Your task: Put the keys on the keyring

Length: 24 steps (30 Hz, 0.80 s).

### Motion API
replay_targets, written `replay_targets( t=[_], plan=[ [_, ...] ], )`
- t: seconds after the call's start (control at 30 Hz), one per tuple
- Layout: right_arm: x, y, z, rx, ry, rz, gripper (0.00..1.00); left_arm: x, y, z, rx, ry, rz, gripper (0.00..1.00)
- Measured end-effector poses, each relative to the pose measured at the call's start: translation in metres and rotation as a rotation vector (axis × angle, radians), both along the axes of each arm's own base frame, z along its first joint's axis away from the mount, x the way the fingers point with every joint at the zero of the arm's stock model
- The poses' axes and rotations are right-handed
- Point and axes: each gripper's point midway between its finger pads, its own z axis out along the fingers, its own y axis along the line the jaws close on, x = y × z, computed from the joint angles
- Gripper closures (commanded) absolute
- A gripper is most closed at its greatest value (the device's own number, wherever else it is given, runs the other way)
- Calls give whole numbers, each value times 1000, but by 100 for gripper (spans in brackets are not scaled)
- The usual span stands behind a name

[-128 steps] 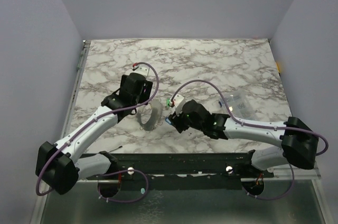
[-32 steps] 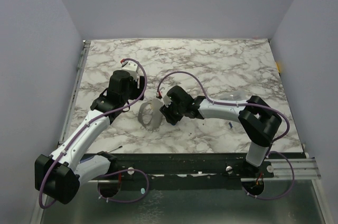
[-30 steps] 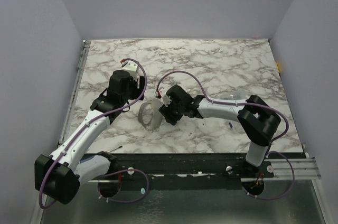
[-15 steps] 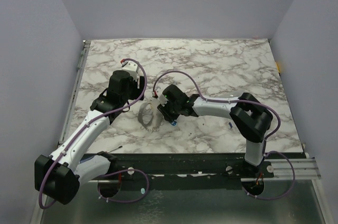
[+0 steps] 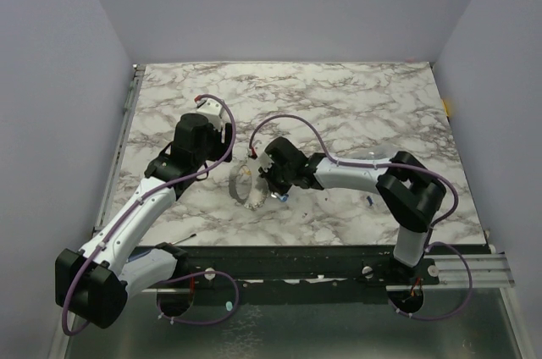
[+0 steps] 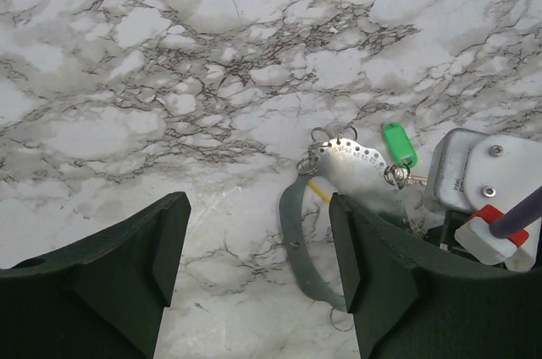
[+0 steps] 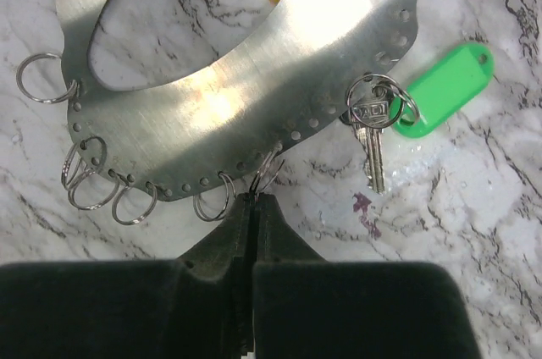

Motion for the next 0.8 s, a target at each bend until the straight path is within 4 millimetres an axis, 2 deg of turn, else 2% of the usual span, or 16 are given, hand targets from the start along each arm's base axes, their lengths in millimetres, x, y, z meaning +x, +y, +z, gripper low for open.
replay_targets(
  t=[0.13,0.3,0.43,0.63,0.8],
  plan=[
    [-6,-8,13,13,-9,-2,100,-2,-6,0,-18,2,-32,27],
    [-5,-7,52,82,-62,-5,99,-6,-15,6,-52,-13,-81,29],
    [-5,-7,76,129,-92,-9,99,-11,-24,14,-87,-38,-136,30],
    [-11,-12,97,154,-101,-12,99,-19,-36,28,-135,-82,-222,32],
    [-17,-15,125,211,-120,1,99,-32,-52,43,-191,-128,-326,32]
  ],
)
